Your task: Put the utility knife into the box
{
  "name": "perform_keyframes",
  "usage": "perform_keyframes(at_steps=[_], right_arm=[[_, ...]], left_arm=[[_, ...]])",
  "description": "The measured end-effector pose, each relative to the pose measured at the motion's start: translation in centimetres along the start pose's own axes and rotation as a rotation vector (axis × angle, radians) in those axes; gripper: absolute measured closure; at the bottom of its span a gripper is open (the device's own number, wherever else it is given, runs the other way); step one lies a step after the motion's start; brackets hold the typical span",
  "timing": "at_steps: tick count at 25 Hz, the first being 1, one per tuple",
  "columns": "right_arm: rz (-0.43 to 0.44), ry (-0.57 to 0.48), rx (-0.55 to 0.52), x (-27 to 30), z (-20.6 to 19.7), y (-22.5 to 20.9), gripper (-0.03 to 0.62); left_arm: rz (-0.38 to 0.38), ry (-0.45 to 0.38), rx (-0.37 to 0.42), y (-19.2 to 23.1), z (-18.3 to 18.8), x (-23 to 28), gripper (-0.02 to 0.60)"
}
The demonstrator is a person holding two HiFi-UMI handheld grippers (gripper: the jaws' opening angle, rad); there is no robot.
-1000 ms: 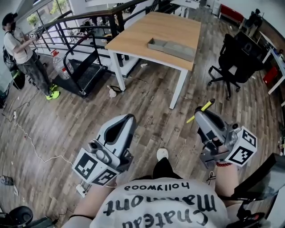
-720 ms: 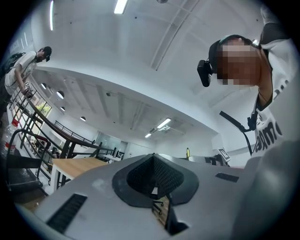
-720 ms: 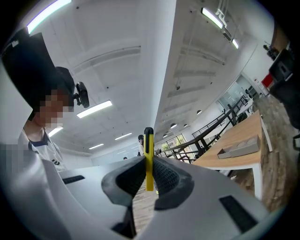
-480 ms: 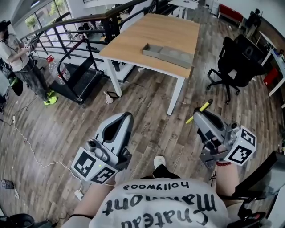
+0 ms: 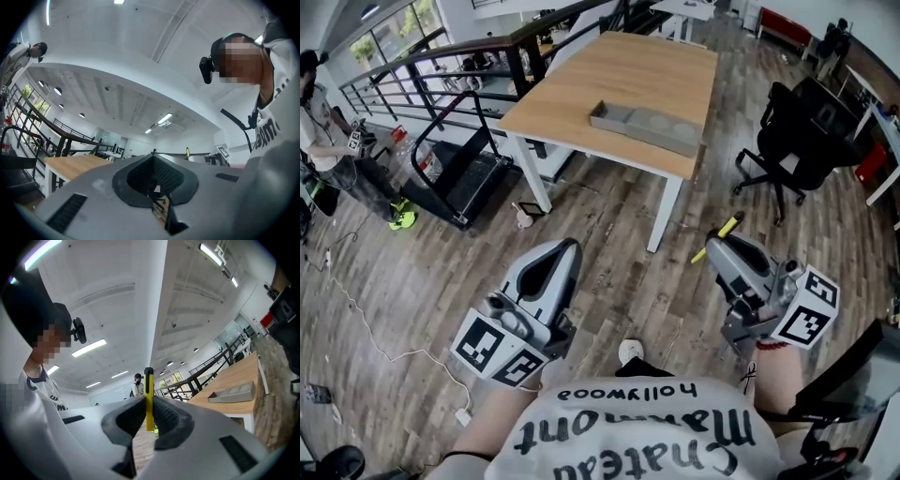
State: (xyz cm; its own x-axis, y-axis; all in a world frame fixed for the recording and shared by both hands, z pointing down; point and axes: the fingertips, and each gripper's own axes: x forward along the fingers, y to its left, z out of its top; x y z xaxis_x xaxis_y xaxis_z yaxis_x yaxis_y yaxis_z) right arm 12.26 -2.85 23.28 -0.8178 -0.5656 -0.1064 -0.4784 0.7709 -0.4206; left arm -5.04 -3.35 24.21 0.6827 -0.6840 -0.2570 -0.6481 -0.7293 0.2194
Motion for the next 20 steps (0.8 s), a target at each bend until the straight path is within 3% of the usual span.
perform_keyframes(at_steps=[9,20], right_arm=[[0.017,0.022,0.014,1.5,1.3,-4.6,0.56],[0.041,0.037,-0.029,2.5,4.6,-9.7,0.56]], left_arm=[[0.04,0.0,-0.009,2.8,-0.7,4.1,0.58],[0.025,-0.041,0.0,4.6,-1.1,10.2,0.58]])
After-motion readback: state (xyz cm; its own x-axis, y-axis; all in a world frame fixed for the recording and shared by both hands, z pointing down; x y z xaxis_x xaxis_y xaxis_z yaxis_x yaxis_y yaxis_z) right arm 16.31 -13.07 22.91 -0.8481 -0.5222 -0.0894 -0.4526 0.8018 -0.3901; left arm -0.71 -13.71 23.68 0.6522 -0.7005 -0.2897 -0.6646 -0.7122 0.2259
